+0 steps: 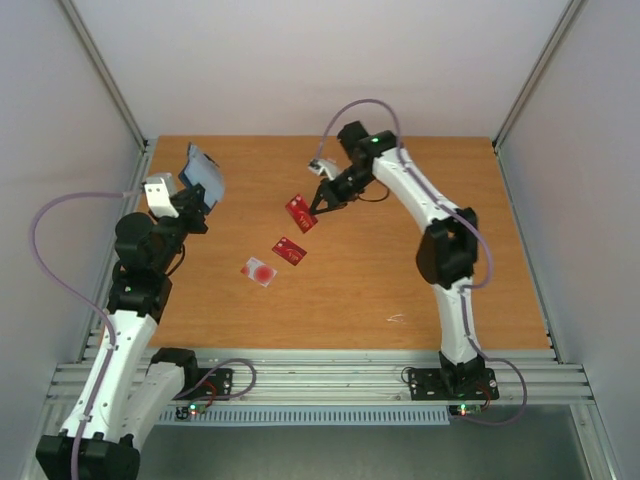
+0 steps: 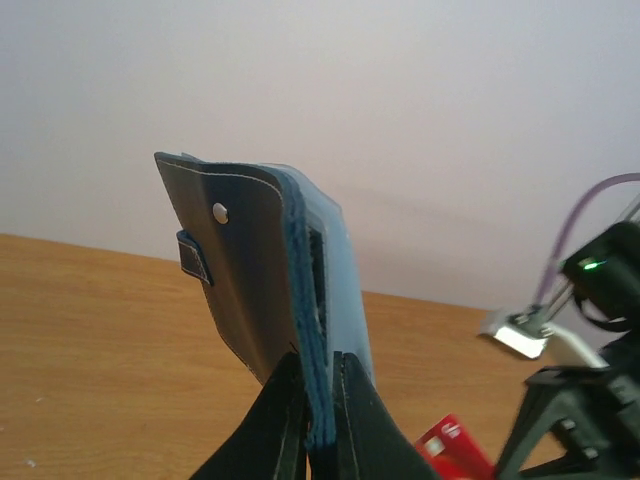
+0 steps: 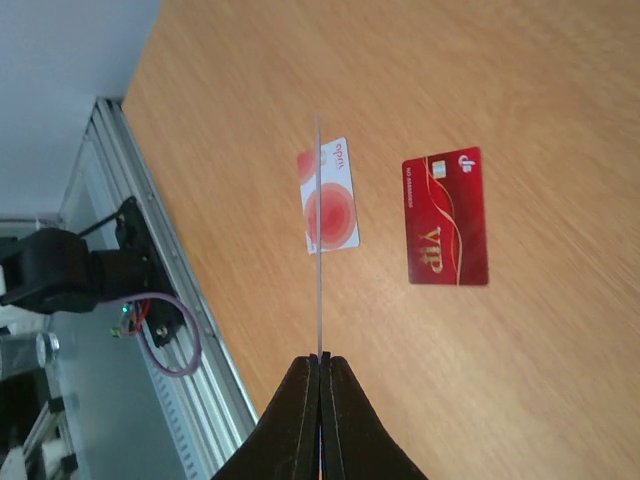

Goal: Take the credit cards out of the card holder

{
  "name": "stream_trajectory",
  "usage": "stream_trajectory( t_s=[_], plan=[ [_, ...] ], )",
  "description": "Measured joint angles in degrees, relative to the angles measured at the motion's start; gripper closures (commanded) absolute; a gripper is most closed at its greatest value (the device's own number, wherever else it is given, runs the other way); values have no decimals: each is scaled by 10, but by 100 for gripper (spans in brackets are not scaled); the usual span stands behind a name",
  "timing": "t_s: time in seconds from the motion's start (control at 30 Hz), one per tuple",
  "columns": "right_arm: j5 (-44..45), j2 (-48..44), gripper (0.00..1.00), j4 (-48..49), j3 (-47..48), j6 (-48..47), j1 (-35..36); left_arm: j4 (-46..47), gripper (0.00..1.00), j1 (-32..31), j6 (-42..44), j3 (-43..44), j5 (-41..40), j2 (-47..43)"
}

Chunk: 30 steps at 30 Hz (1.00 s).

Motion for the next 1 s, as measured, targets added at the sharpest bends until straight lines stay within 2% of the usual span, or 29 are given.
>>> stream_trajectory(
  t_s=[0.17, 0.33, 0.63, 0.93, 0.97, 1.0],
  plan=[
    [7, 155, 99, -70, 153, -27, 39, -9, 100, 10, -1, -5, -4, -2],
    [5, 237, 99, -98, 220, -35, 48, -12, 100, 13, -1, -5, -2, -2],
    [-2, 299, 99, -120, 230, -41, 45, -14, 100, 14, -6, -5, 0, -1],
    [-2, 315, 99, -120, 230, -41, 46, -14, 100, 14, -10, -11, 6, 2],
    [-1, 316, 97, -120, 230, -41, 46, -15, 100, 14, -10, -11, 7, 2],
    [3, 317, 91, -119, 230, -41, 46, -15, 100, 14, -11, -11, 8, 2]
  ],
)
